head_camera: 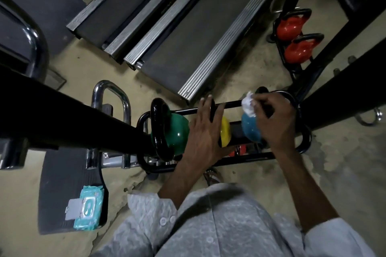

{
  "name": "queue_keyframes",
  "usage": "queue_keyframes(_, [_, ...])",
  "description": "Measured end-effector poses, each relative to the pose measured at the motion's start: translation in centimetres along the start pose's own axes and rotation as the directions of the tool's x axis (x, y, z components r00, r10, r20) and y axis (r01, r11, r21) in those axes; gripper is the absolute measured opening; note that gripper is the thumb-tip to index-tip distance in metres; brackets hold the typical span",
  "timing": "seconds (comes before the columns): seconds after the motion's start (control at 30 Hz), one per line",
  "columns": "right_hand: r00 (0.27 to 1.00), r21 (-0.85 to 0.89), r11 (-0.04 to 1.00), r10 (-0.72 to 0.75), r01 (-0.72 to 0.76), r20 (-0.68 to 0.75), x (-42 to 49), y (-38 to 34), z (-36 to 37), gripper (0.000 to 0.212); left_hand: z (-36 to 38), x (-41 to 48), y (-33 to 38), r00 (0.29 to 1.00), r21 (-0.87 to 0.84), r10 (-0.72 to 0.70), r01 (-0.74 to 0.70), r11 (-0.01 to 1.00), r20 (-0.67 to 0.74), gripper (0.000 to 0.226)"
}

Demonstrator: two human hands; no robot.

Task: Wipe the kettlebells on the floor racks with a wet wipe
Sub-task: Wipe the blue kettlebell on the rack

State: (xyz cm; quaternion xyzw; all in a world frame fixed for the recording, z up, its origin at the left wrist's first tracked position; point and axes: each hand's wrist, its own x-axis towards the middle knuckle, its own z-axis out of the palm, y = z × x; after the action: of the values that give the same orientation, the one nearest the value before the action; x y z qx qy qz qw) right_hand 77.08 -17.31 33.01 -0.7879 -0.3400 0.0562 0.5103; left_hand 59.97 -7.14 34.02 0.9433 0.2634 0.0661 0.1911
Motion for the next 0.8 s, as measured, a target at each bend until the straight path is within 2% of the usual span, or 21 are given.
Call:
queue_keyframes(0.1, [0.997, -0.076, 0.997, 0.020, -0.026, -0.075, 2.7, 3.2, -2.2, 0.012, 1.4, 1.3, 2.3, 0.996, -0.051, 0.062, -0.059, 0.997, 0.066, 0.108])
queue_keyframes(0.23, [0.999, -0.123, 0.992, -0.019, 0.024, 0.043, 3.9, 6.4, -1.7, 0.009, 4.8, 2.3, 4.4, 0.988, -0.076, 0.097, -0.088, 0.993, 0.117, 0.102])
queue_keyframes(0.37, [1.000, -0.124, 0.992, 0.015, -0.012, 0.026, 4.7, 6.7, -1.2, 0.010, 6.6, 2.6, 5.6, 0.989, -0.059, 0.076, -0.069, 0.996, 0.129, 0.105])
queue_keyframes(0.53, [0.971, -0.046, 0.970, 0.238, -0.237, 0.012, 7.1, 7.7, 0.2, 0.012, 6.9, 3.4, 6.2, 0.993, -0.042, 0.047, -0.043, 0.998, 0.109, 0.107])
queue_keyframes(0.67, [0.884, 0.030, 0.888, 0.452, -0.458, 0.115, 9.3, 9.9, 1.2, 0.021, 6.9, 4.0, 6.3, 0.995, -0.005, 0.072, -0.071, 0.997, 0.065, 0.101])
queue_keyframes(0.73, [0.852, 0.038, 0.859, 0.500, -0.511, 0.156, 9.3, 10.5, 1.6, 0.026, 6.9, 4.3, 6.0, 0.995, -0.006, 0.083, -0.083, 0.997, 0.058, 0.100])
queue_keyframes(0.8, [0.863, 0.045, 0.869, 0.481, -0.492, 0.151, 9.4, 10.7, 1.5, 0.021, 7.0, 4.4, 5.5, 0.996, 0.005, 0.076, -0.076, 0.997, 0.044, 0.101])
